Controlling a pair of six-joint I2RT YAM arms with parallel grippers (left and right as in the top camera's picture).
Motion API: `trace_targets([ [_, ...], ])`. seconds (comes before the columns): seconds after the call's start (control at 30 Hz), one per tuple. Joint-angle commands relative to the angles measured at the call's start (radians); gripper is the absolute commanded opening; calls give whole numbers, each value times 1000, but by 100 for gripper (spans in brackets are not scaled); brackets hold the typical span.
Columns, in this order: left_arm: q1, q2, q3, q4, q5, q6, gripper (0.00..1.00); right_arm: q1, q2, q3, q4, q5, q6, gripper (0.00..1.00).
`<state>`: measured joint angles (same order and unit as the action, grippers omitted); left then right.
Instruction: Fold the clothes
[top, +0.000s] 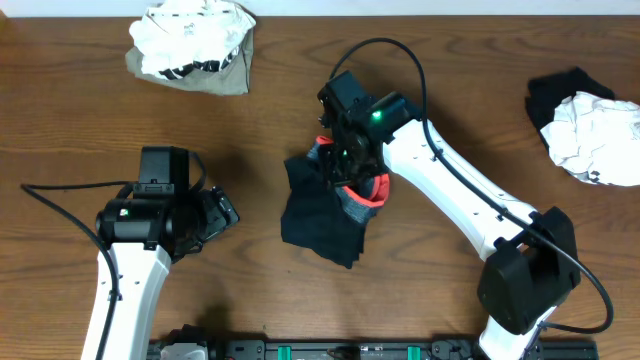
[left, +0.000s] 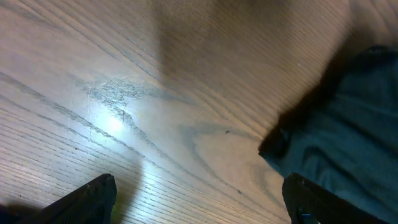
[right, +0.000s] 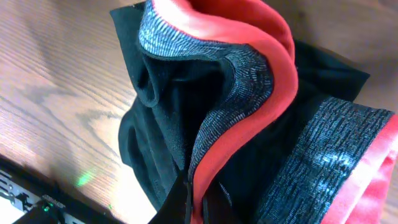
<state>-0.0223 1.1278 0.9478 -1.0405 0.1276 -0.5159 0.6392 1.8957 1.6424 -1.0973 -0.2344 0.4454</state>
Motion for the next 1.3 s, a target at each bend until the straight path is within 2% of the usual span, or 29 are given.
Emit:
trace_targets([
  [0.0,4,2,-9,-2,-6,18,87,10,-22,9,-19,3,33,1],
  [0.27,4,2,-9,-2,-6,19,87,19,-22,-3,-172,42,34,1],
  [0.47,4,2,-9,-2,-5,18,87,32,-22,-13,-304,167,39,2],
  [0.63,4,2,-9,-3,-5,18,87,32,-22,-27,-363,265,77,18],
  [0.77,4,2,-9,-3,-5,18,87,32,-22,-29,-412,284,84,26],
  [0.87,4,2,-9,-3,-5,18,87,32,-22,-29,-443,284,85,24],
  [0.93,4,2,-9,-3,-5,18,87,32,-22,-29,-432,287,89,12],
  [1.03,4,2,-9,-3,-5,18,87,32,-22,-29,-372,288,94,1],
  [1.13,4,2,-9,-3,-5,18,87,32,-22,-29,-273,275,101,2],
  [1.17,4,2,-9,-3,-5,18,87,32,-22,-29,-251,267,100,4],
  [1.2,4,2,-9,-3,-5,18,87,31,-22,-29,-222,253,100,12],
  [1.27,4,2,-9,-3,-5,19,87,32,-22,-29,-174,243,100,34],
])
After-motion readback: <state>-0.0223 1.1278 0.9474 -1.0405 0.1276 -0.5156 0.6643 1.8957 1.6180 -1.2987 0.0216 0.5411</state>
